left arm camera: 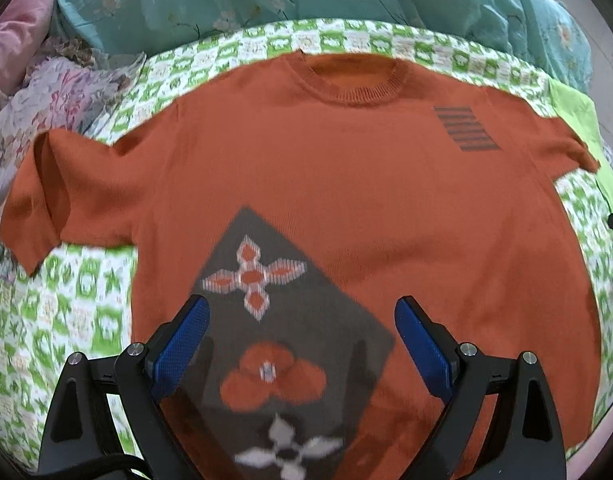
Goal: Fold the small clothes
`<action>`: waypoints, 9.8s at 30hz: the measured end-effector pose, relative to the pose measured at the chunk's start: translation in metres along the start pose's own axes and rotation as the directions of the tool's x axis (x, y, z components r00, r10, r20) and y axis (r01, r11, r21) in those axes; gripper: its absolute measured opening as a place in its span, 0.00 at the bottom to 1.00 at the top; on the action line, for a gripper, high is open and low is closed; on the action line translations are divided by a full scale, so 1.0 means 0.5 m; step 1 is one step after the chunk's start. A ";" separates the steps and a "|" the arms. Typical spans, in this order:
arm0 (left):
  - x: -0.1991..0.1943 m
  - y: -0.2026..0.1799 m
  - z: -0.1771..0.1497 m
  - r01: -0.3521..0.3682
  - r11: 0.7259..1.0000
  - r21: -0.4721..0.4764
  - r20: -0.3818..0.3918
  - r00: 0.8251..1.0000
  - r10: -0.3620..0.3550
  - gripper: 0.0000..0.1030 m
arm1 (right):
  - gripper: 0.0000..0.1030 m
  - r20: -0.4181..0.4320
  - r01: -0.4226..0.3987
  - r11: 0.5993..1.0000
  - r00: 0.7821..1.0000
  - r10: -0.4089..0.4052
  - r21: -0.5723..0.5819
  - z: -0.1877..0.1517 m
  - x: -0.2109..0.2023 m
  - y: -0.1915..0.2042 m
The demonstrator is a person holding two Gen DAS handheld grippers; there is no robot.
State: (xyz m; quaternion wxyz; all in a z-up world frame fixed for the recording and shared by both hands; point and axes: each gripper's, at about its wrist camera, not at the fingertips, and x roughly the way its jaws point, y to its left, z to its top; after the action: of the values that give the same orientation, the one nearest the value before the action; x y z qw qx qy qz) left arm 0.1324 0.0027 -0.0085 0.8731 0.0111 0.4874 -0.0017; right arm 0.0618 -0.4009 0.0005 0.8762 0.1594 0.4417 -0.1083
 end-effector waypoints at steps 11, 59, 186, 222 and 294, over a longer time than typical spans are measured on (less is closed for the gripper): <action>0.068 -0.007 0.125 -0.057 0.998 -0.009 0.024 0.998 0.057 0.92 | 0.74 0.084 0.083 0.924 0.989 -0.122 0.373 0.229 0.075 -0.296; 0.036 0.157 0.065 0.077 0.976 -0.202 0.031 0.997 -0.073 0.92 | 0.06 -0.347 -0.758 0.648 0.631 0.694 -0.082 0.044 0.243 0.686; -0.017 0.392 0.132 0.454 0.753 -0.476 0.390 0.876 -0.282 0.05 | 0.42 -0.280 -0.396 0.908 0.895 0.347 -0.138 -0.044 0.138 0.391; 0.163 0.030 0.053 0.427 0.857 -0.288 -0.033 0.890 -0.455 0.44 | 0.42 -0.211 -0.402 0.913 0.888 0.408 0.072 0.039 0.185 0.319; 0.182 0.283 0.012 -0.060 0.889 -0.454 -0.084 0.996 0.024 0.50 | 0.04 -0.176 -0.193 0.962 0.971 0.160 -0.192 0.139 0.268 0.313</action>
State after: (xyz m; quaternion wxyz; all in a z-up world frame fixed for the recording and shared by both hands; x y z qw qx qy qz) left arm 0.1872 0.1445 -0.0804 0.8321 -0.1834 0.5066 0.1318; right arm 0.2437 -0.2887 -0.0401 0.8563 0.1142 0.5028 0.0301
